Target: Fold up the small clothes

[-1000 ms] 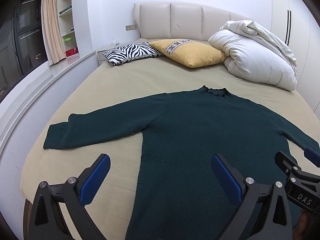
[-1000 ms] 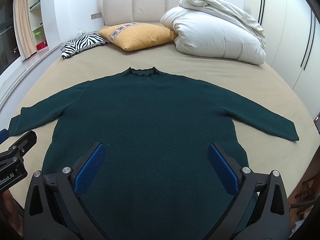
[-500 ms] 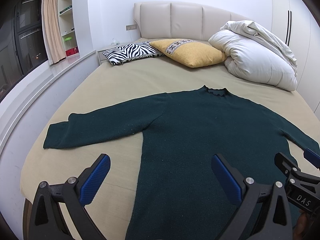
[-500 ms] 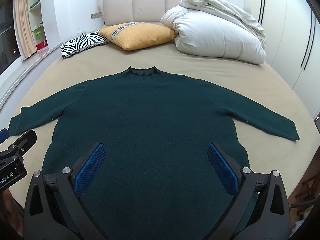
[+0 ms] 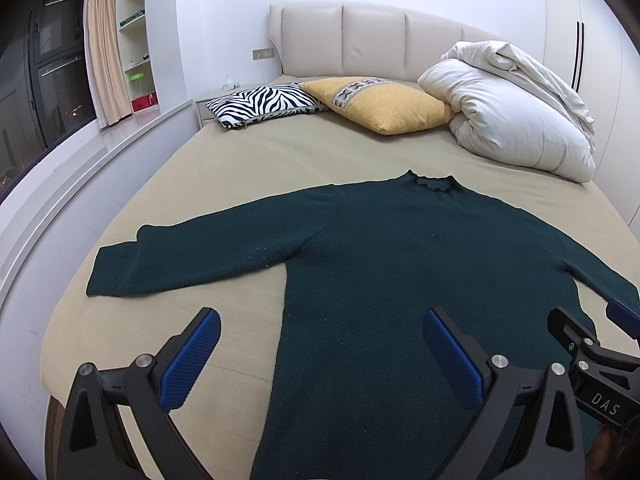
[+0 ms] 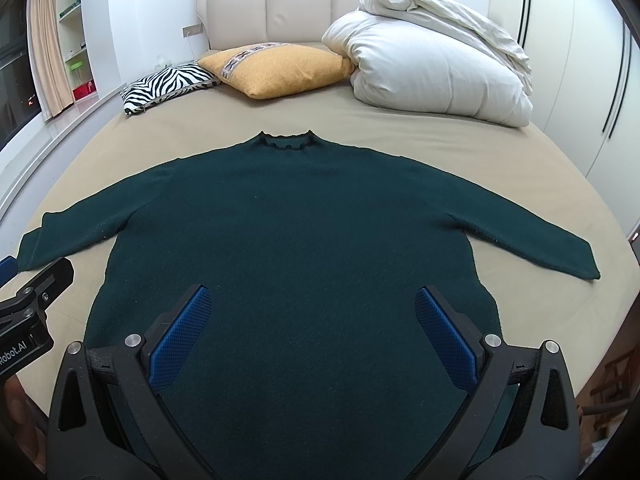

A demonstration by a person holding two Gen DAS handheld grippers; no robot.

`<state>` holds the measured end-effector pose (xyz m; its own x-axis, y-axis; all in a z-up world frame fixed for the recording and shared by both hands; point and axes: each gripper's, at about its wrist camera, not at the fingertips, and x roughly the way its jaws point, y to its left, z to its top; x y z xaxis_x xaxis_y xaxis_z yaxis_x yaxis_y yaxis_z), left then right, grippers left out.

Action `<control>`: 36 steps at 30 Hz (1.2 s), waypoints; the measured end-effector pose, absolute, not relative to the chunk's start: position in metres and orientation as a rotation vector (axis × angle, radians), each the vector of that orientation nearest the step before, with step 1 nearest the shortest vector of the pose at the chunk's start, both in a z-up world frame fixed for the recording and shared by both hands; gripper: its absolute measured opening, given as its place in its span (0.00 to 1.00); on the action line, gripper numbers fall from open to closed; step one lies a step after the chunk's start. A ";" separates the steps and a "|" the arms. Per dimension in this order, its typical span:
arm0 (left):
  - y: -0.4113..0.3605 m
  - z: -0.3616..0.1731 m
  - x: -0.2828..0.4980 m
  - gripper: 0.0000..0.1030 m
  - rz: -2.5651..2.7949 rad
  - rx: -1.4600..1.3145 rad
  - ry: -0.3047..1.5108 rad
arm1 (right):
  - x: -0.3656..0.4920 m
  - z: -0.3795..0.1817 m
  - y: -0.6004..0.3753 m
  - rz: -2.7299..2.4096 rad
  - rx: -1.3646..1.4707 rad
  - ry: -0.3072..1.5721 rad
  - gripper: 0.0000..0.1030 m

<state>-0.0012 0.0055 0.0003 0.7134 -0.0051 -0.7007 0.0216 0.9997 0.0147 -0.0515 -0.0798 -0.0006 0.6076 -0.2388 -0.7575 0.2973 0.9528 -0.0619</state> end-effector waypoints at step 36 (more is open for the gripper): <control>-0.003 -0.039 0.020 1.00 -0.111 -0.028 0.909 | -0.075 -0.024 -0.217 -0.395 0.311 0.835 1.00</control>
<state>0.0200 -0.0025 -0.0392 0.6092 -0.1083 -0.7856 0.0844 0.9939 -0.0715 -0.0745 -0.2170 -0.0245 0.6063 -0.2159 -0.7654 0.4555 0.8832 0.1116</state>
